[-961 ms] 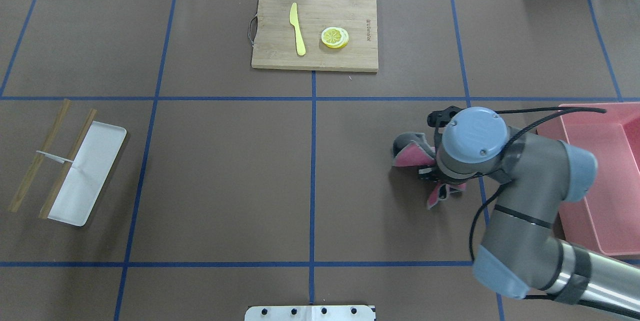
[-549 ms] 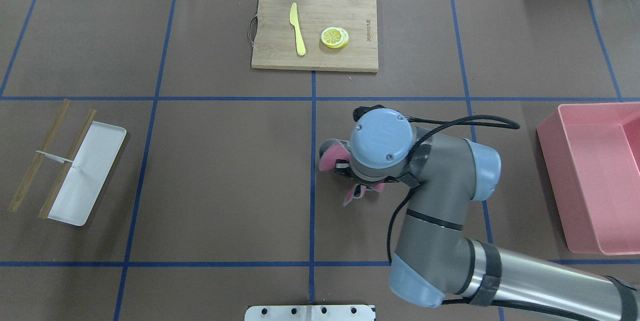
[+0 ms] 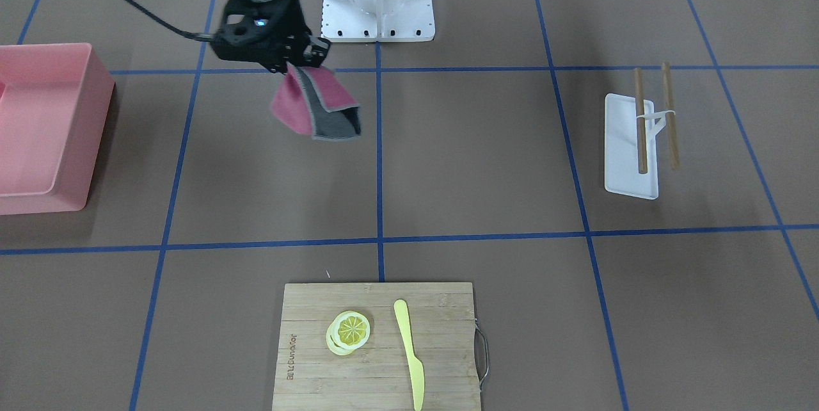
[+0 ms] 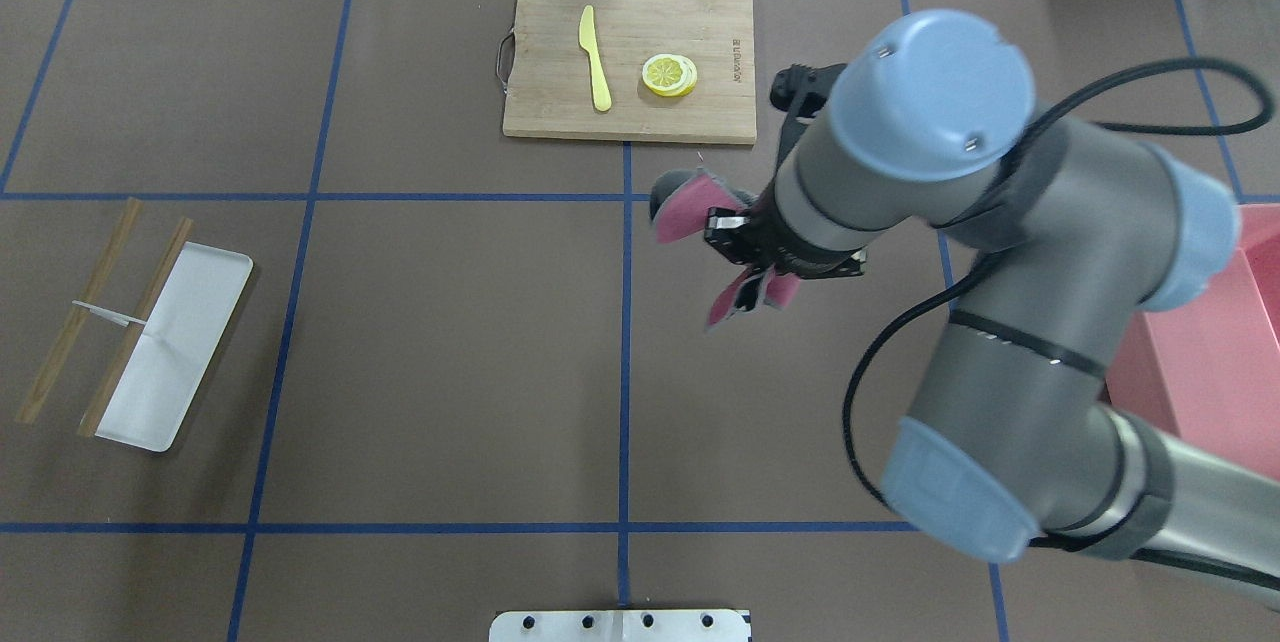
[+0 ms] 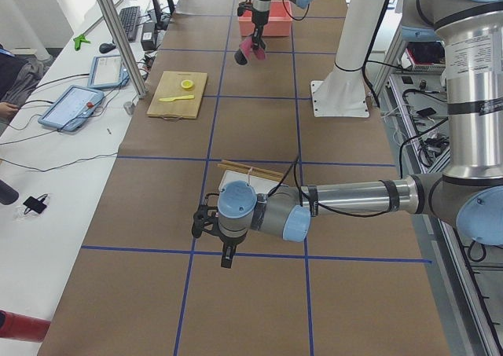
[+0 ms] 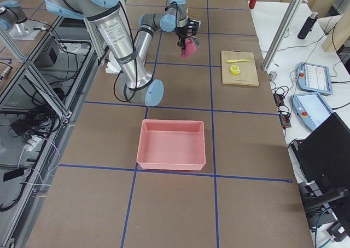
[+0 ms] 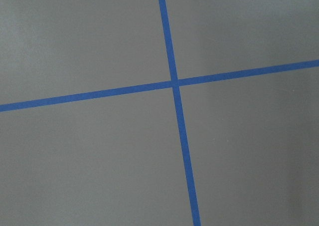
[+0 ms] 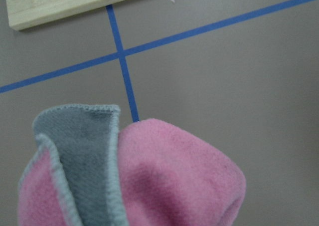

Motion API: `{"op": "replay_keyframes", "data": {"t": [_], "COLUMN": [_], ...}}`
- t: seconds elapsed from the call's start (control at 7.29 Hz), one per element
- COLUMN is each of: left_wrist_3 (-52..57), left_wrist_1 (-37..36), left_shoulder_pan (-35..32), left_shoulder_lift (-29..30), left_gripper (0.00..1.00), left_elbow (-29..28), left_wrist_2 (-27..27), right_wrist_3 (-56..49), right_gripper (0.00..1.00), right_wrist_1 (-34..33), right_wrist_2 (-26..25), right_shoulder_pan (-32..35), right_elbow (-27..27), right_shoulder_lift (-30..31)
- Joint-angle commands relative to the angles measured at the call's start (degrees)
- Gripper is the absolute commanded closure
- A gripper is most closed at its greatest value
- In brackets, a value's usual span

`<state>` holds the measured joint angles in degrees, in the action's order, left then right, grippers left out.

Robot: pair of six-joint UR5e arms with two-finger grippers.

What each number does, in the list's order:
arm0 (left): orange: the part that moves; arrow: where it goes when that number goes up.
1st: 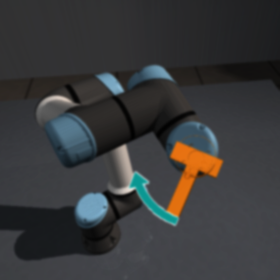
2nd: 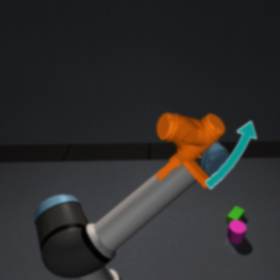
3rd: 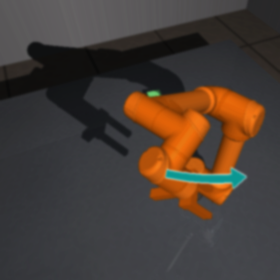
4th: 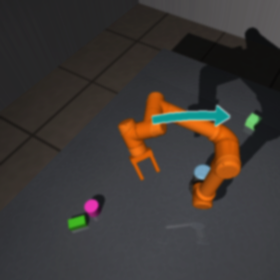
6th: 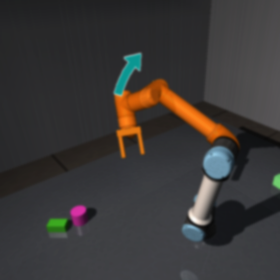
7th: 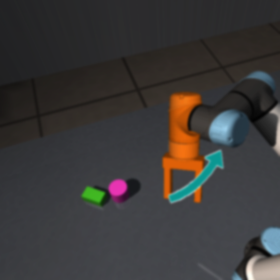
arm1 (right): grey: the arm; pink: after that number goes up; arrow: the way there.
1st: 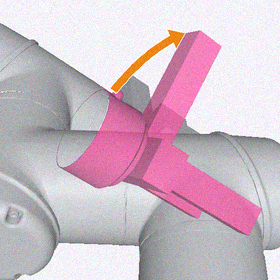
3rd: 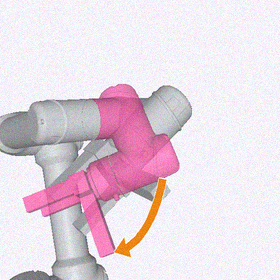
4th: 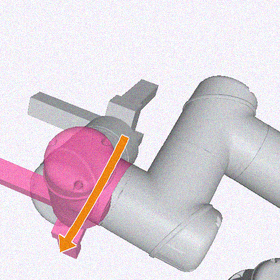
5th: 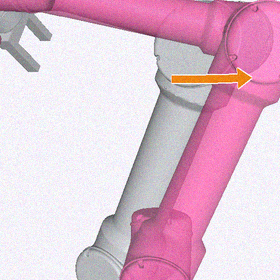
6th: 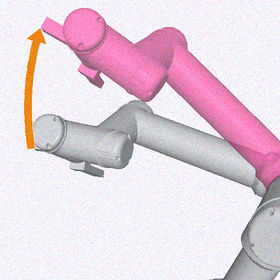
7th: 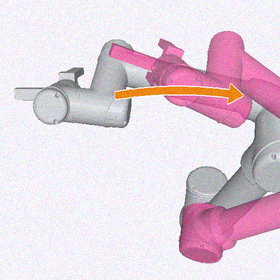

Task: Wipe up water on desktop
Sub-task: 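Carry the cloth to the pink bin and release it with the right gripper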

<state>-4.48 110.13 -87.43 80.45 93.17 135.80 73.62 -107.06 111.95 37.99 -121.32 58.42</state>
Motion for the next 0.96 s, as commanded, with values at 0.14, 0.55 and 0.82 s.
{"op": "replay_keyframes", "data": {"t": [0.14, 0.55, 0.82], "left_wrist_3": [0.08, 0.08, 0.08], "left_wrist_1": [0.18, 0.27, 0.35], "left_shoulder_pan": [-0.02, -0.02, -0.02], "left_shoulder_lift": [-0.72, -1.34, -1.61], "left_gripper": [0.01, 0.01, 0.01], "left_elbow": [0.26, 1.22, 1.75], "left_wrist_2": [-0.01, -0.01, -0.01], "right_wrist_3": [-32.38, -64.81, -69.84], "right_gripper": [1.0, 1.0, 1.0], "right_wrist_1": [-0.96, 5.67, 16.06], "right_wrist_2": [9.68, 14.51, 15.94], "right_shoulder_pan": [16.46, 31.4, 37.07], "right_elbow": [-10.23, -10.71, -4.92], "right_shoulder_lift": [24.37, 49.59, 57.3]}}
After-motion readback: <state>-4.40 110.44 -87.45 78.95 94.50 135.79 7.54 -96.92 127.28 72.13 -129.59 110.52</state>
